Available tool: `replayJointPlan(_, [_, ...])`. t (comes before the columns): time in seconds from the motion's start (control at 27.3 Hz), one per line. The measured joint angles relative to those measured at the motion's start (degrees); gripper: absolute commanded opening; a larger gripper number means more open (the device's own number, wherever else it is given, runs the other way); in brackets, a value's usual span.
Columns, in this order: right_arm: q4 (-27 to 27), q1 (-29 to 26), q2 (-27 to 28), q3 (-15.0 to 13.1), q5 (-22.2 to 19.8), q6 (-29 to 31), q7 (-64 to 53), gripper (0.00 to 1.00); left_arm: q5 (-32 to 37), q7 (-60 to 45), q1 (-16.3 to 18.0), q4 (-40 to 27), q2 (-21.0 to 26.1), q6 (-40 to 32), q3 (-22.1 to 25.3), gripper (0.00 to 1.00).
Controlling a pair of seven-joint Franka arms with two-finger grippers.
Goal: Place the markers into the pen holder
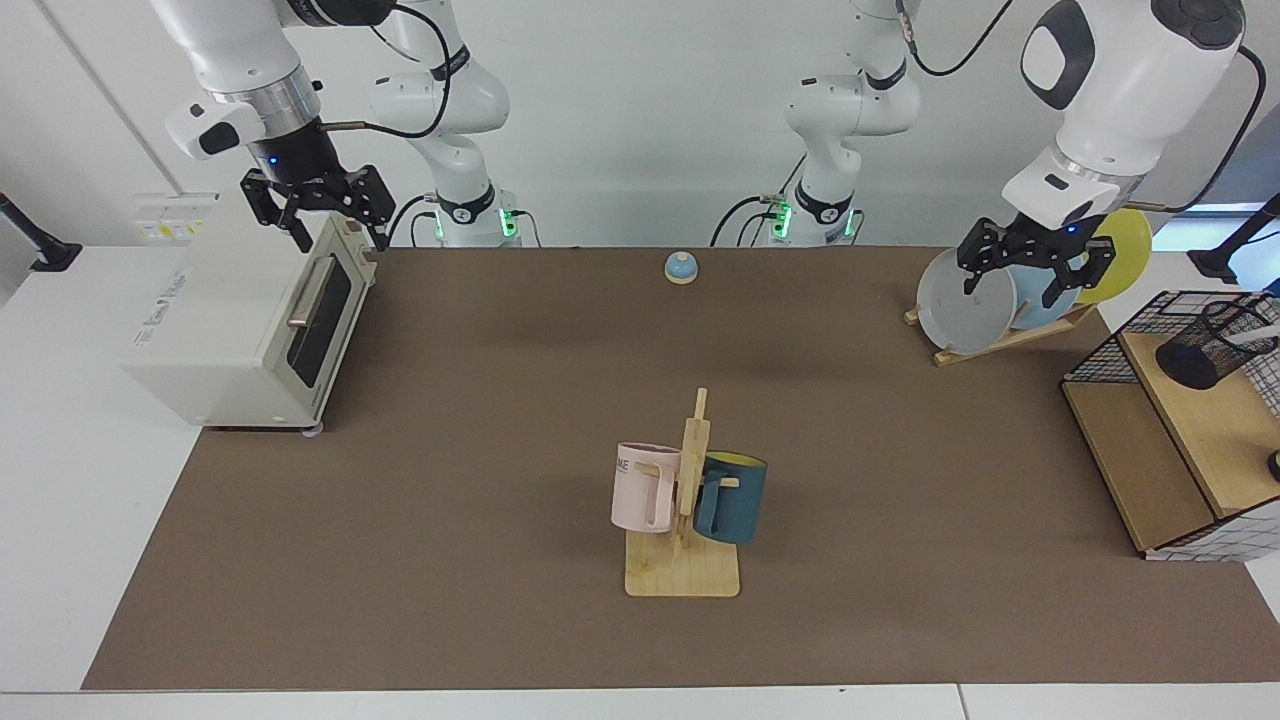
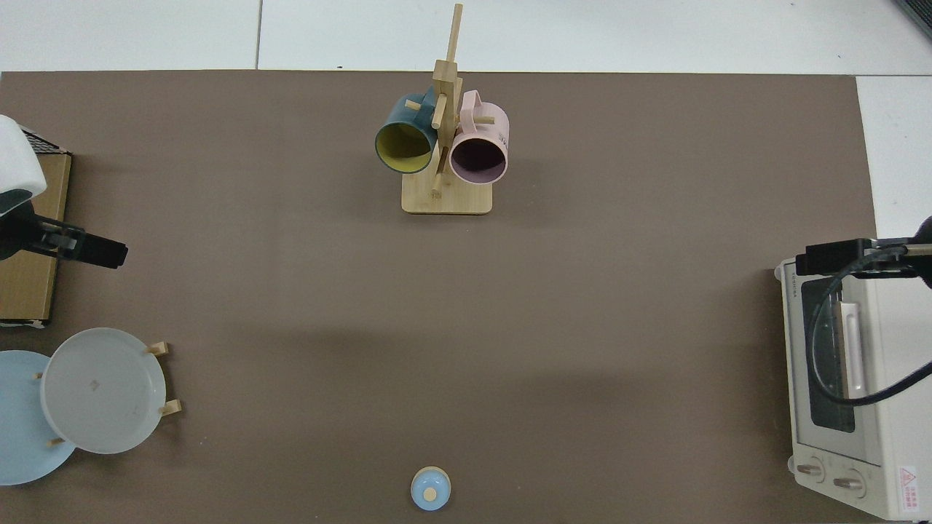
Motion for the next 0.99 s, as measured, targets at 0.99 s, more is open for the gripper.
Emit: replayJointPlan(0.99, [0.0,0.0,0.0,0.0,0.0,0.0,0.0,1.0,-2.2,-8.59,-0.05,-0.88,-0.25,0.0,-0.28,1.0])
